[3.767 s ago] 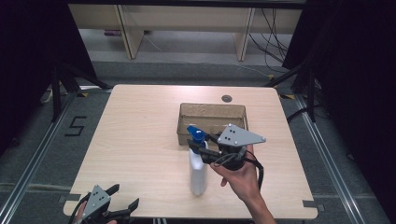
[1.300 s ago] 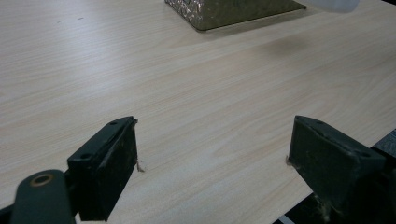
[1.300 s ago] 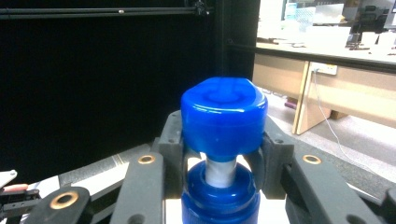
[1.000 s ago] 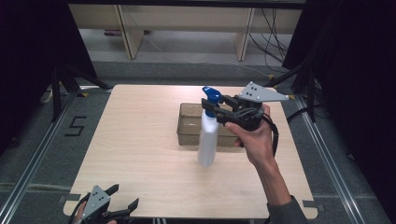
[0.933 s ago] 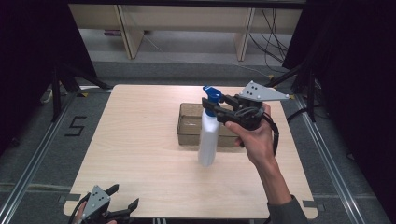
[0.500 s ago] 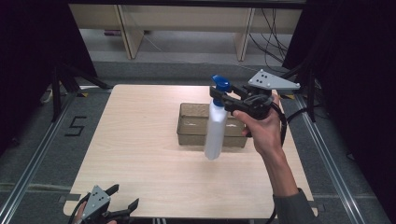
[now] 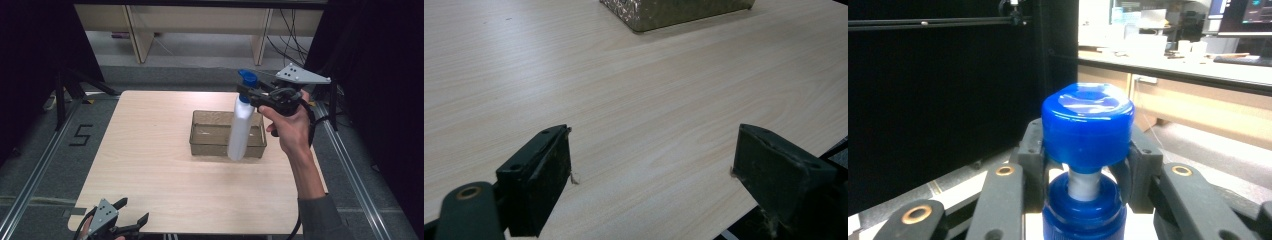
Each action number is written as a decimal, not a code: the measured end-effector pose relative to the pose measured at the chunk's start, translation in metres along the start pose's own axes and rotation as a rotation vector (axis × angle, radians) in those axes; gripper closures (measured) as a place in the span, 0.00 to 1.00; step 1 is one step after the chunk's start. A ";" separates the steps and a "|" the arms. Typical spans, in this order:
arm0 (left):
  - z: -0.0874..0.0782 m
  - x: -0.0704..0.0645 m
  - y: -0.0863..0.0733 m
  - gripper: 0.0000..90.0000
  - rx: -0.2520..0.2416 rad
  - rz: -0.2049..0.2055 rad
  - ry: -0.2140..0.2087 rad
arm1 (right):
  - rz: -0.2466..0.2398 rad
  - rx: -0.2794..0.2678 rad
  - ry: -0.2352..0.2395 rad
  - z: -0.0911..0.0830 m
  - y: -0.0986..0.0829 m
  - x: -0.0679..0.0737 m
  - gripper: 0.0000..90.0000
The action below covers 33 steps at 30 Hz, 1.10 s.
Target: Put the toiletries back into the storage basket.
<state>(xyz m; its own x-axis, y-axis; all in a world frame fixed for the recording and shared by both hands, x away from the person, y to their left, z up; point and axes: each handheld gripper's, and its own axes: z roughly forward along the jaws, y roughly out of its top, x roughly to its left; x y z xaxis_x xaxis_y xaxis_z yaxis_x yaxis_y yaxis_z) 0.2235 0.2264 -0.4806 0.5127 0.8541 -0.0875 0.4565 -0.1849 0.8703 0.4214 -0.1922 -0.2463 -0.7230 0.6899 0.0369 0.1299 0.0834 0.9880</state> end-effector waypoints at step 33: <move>0.000 -0.002 0.000 0.16 0.008 -0.001 0.004 | 0.074 0.028 -0.163 0.015 -0.007 -0.058 0.69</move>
<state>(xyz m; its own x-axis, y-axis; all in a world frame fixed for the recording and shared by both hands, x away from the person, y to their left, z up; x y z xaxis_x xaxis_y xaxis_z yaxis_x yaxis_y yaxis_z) 0.2221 0.2249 -0.4802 0.5093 0.8563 -0.0863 0.4625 -0.1877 0.8665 0.4727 -0.2222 -0.2571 -0.5914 0.8022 0.0820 0.1993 0.0468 0.9788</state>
